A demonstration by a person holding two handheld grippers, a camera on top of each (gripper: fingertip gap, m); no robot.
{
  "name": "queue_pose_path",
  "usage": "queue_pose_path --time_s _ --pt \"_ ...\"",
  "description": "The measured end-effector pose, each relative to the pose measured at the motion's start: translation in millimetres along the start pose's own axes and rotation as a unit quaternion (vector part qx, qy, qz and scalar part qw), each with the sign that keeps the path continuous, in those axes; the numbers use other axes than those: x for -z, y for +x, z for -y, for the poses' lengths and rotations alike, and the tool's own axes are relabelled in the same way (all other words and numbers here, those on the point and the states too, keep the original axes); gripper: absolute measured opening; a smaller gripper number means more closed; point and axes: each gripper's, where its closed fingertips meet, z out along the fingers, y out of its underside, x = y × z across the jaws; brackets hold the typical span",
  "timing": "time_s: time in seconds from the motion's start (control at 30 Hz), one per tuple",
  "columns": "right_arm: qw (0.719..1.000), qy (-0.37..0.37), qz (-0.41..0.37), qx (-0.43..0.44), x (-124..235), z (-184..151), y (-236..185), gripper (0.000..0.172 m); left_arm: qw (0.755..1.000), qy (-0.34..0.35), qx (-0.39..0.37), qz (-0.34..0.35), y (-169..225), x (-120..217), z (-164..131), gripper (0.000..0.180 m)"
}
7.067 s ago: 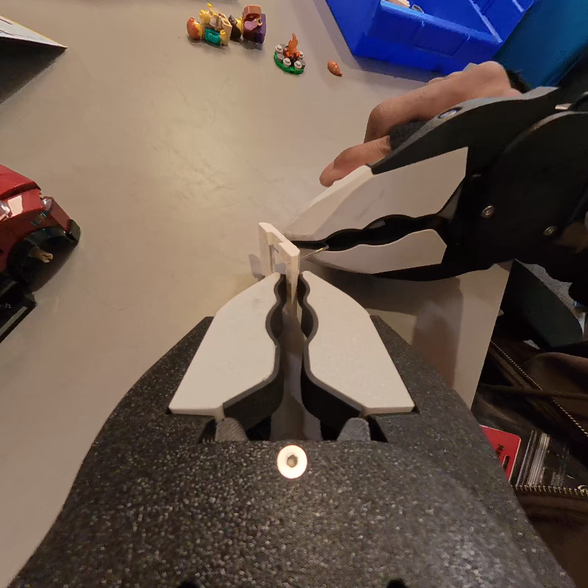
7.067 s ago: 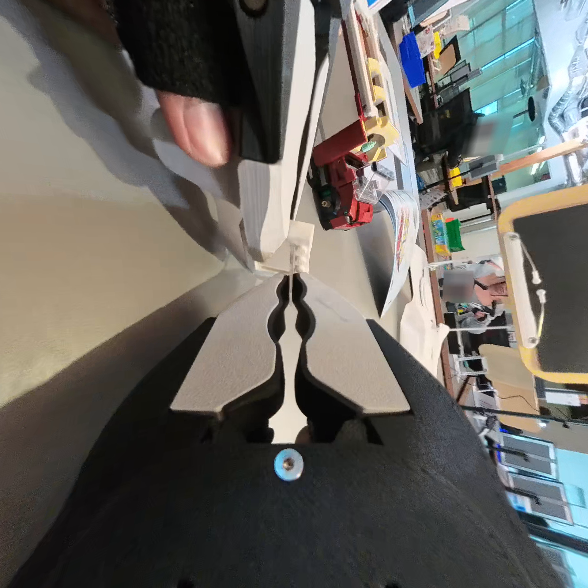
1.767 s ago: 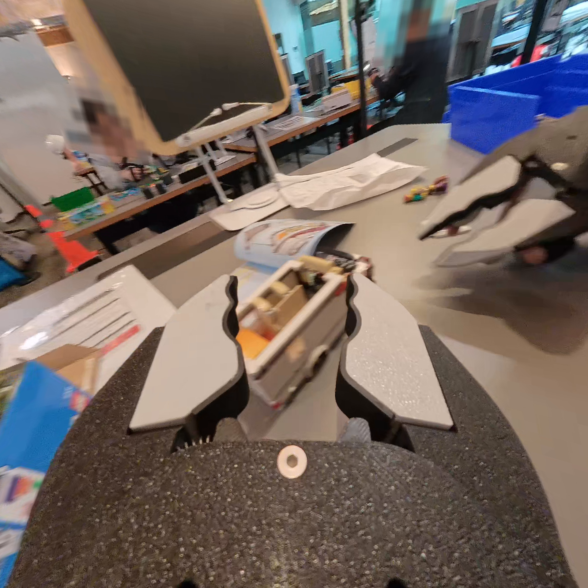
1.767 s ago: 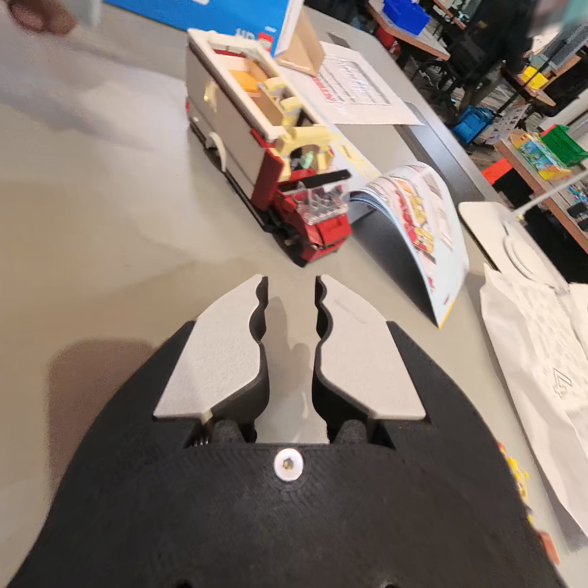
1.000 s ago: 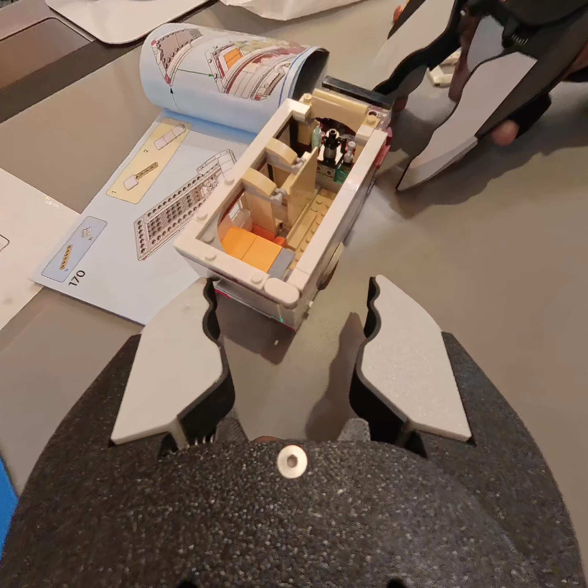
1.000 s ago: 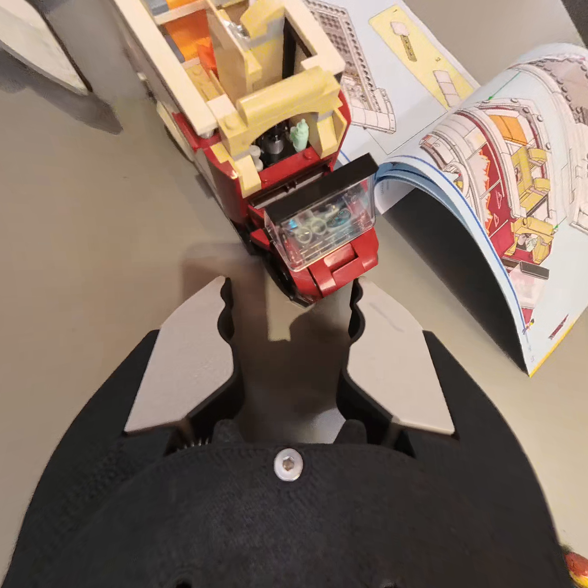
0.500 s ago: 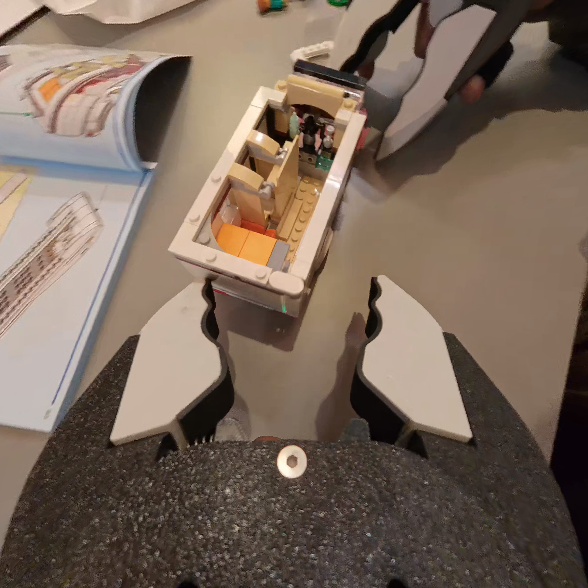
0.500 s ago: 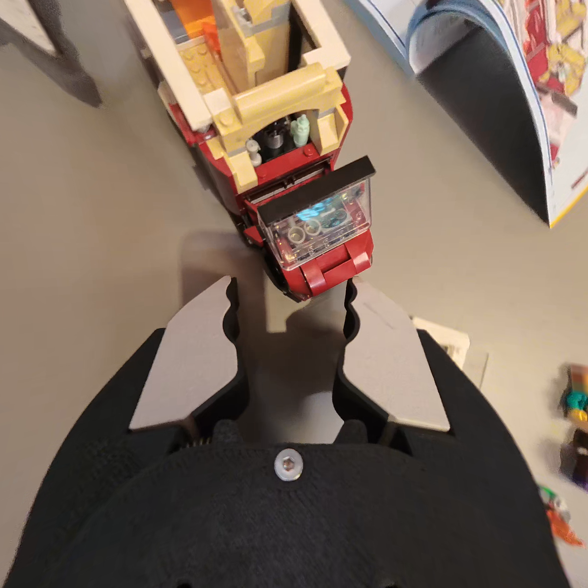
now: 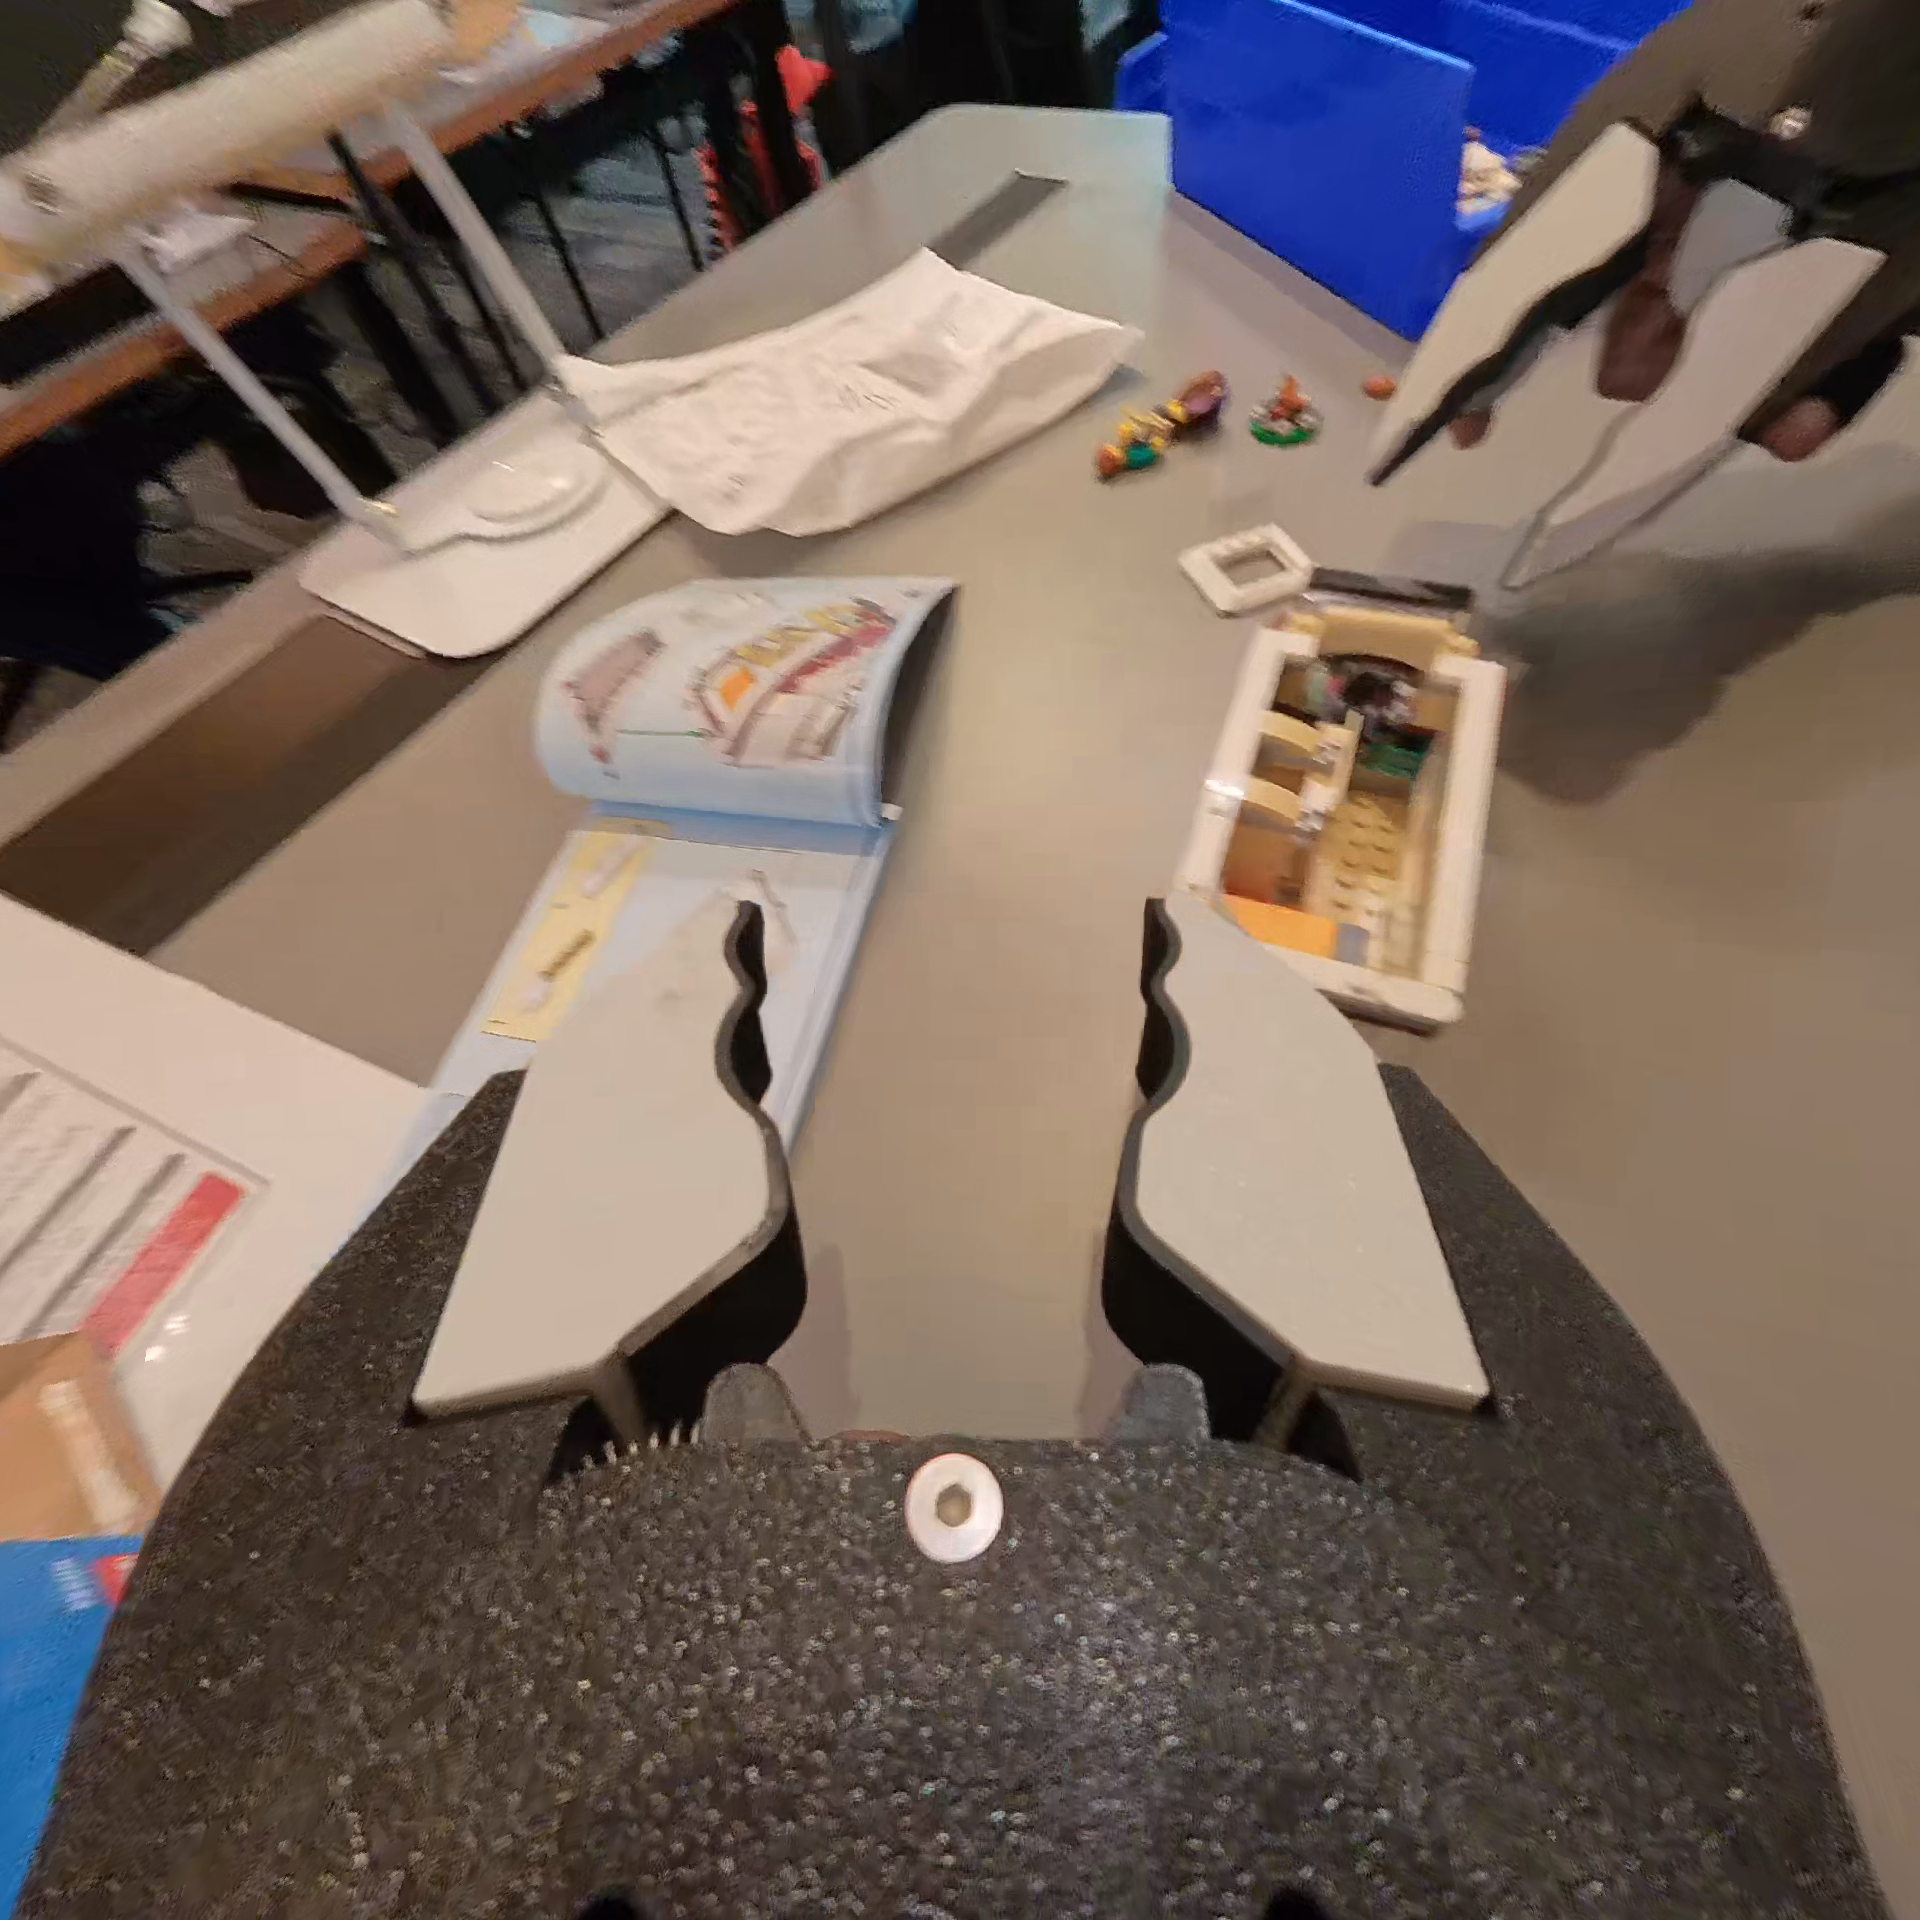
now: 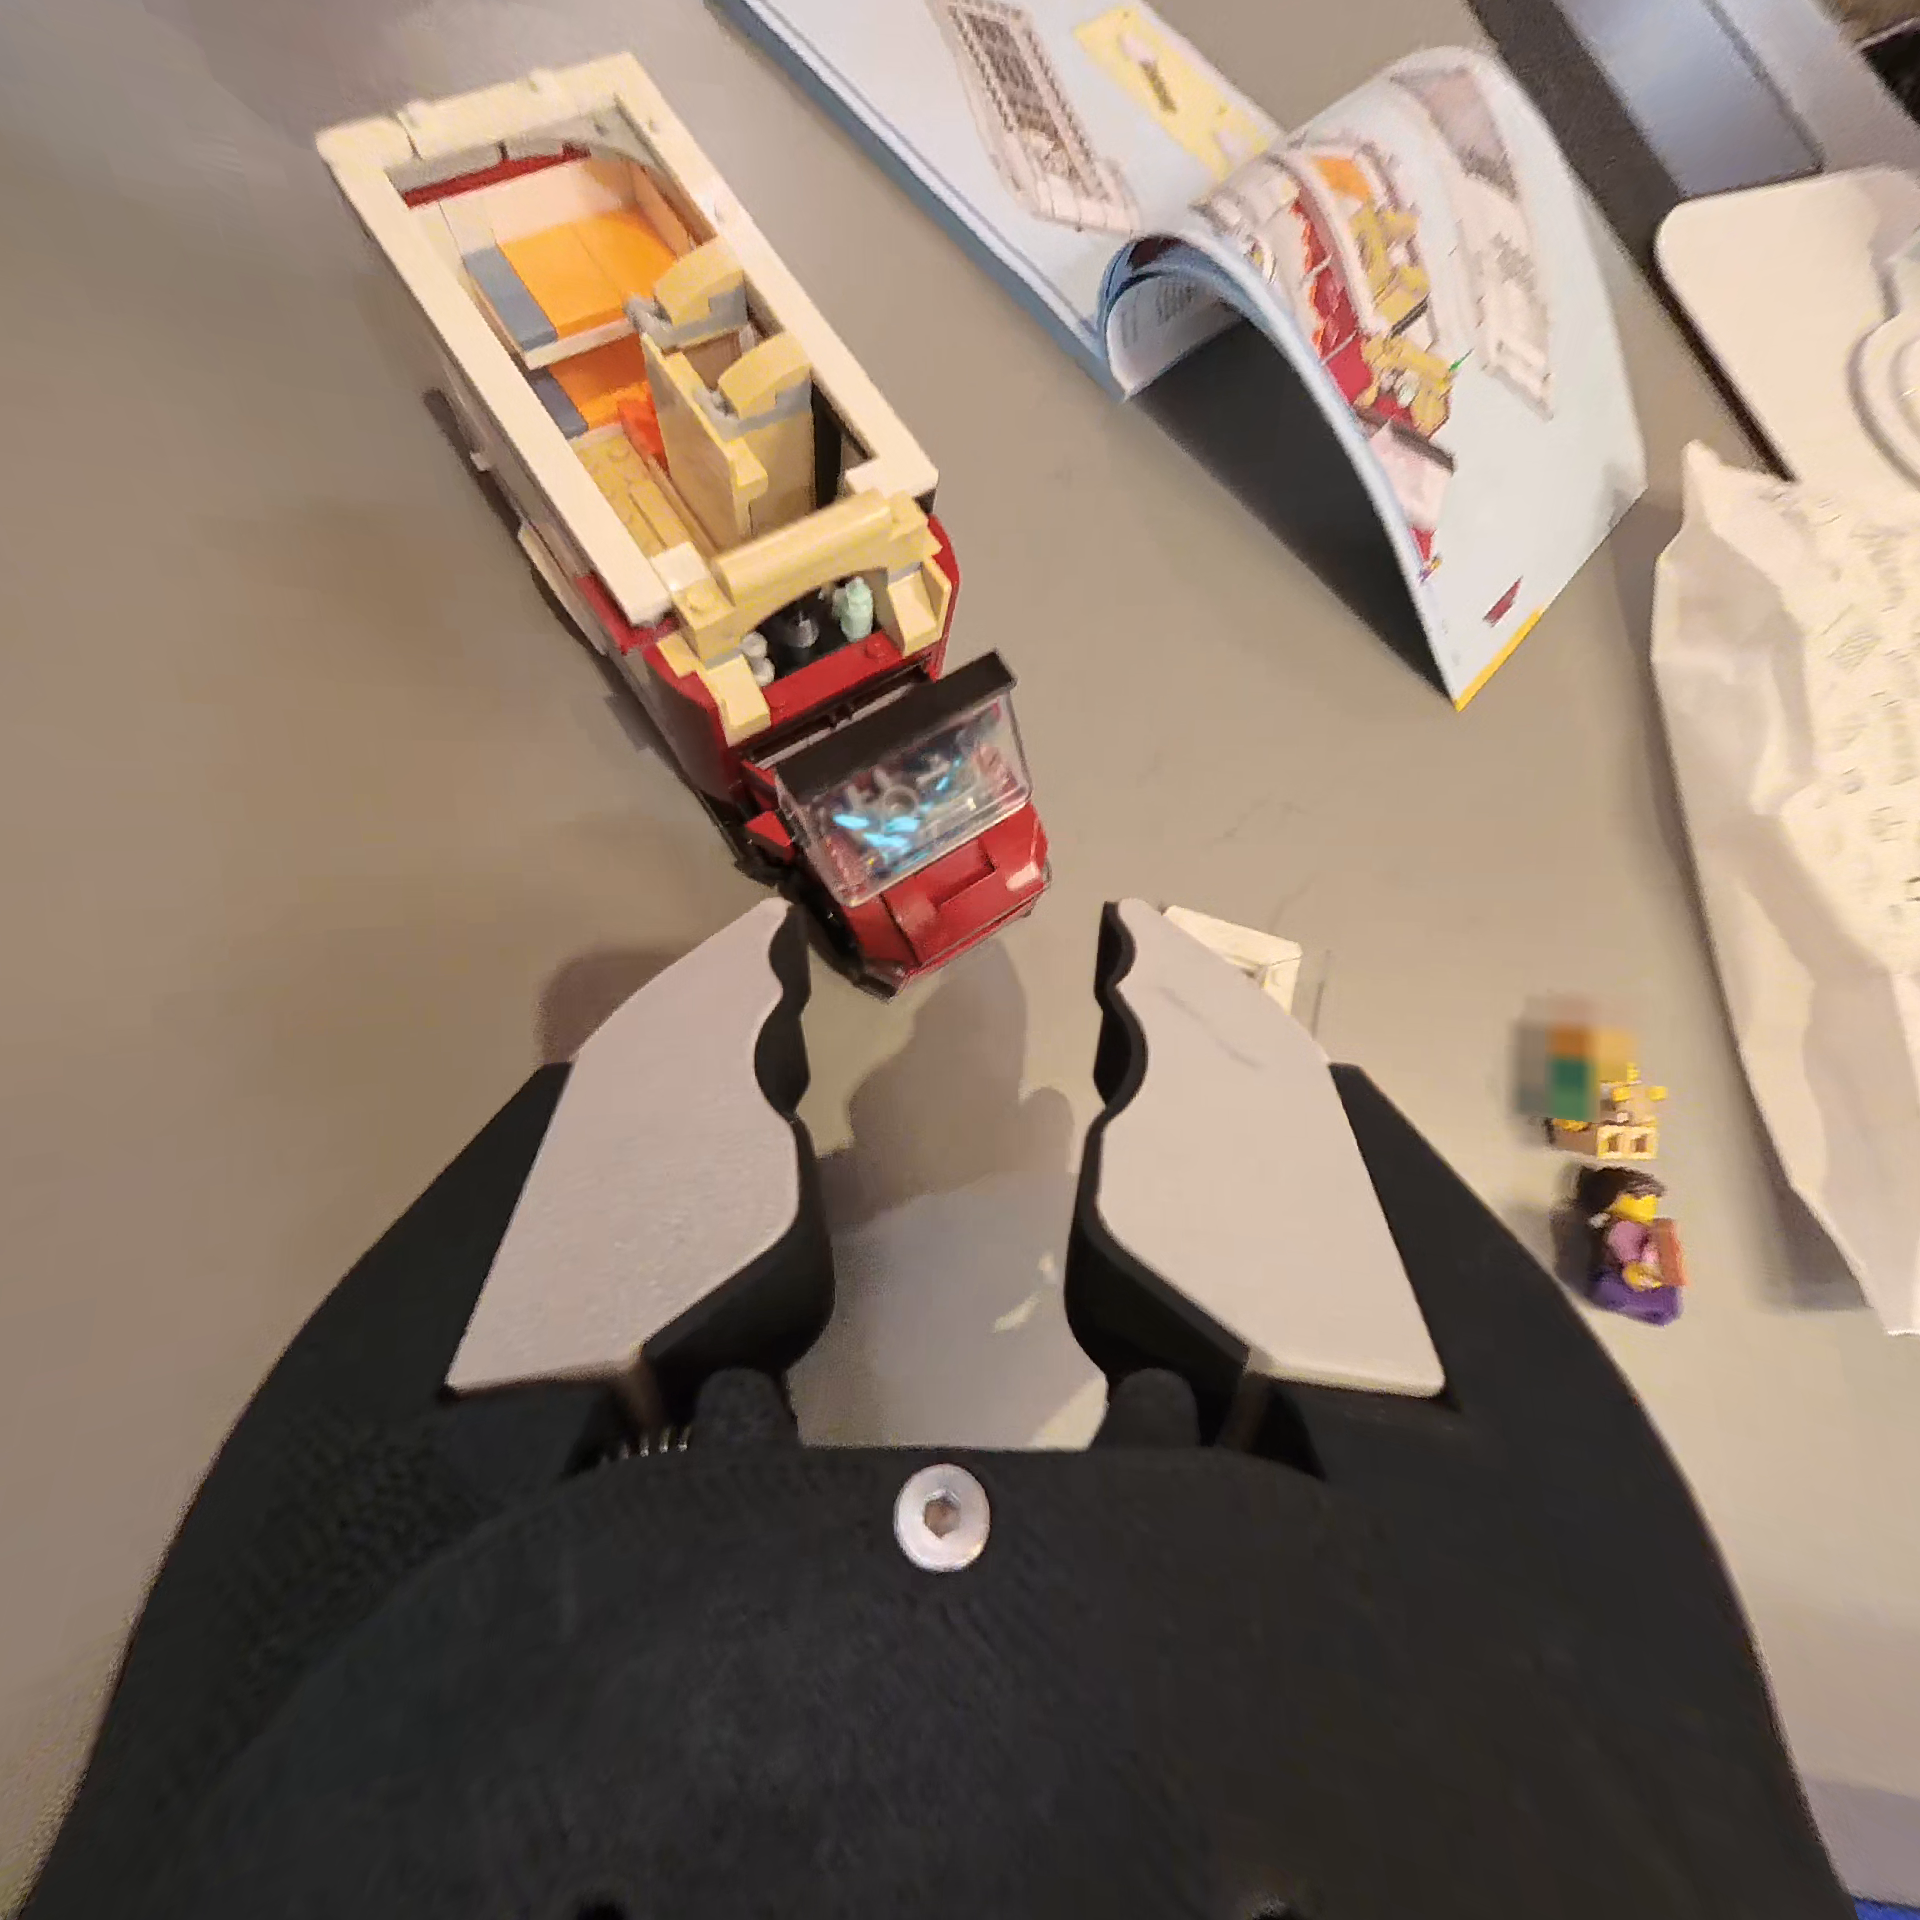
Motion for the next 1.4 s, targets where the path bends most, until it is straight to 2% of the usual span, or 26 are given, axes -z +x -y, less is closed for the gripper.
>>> queue_pose_path --time_s 0.17,0.3,0.4,0.5,0.6,0.77,0.9,1.1,1.4 --pt "0.999 0.017 -0.015 0.048 0 35 10 0.051 0.997 -0.002 -0.024 0.069 -71 -16 23 0.069" --pt "0.996 0.023 -0.028 0.081 -11 68 24 0.051 0.993 -0.062 -0.032 0.097 -109 -50 -9 0.073" --pt "0.995 0.022 -0.034 0.095 -22 88 37 0.051 0.996 -0.069 0.004 0.062 -94 -68 -32 0.072" --pt "0.993 0.028 -0.040 0.103 -40 107 54 0.051 0.993 -0.096 -0.027 0.067 -86 -67 -44 0.073" --pt "0.991 0.004 -0.050 0.124 -59 117 79 0.053 0.993 -0.106 -0.007 0.042 -77 -67 -50 0.076" --pt "0.993 0.018 -0.070 0.094 -78 141 122 0.053 0.987 -0.149 0.043 0.036 -86 -65 -75 0.082" --pt "0.994 0.006 -0.076 0.081 -82 124 141 0.052 0.985 -0.166 0.040 0.032 -86 -66 -85 0.086" --pt "0.994 -0.001 -0.094 0.053 -68 101 169 0.050 0.983 -0.180 0.023 0.017 -80 -66 -90 0.089" --pt "0.995 -0.009 -0.078 0.054 -68 90 172 0.049 0.981 -0.188 0.027 0.043 -95 -51 -97 0.091"
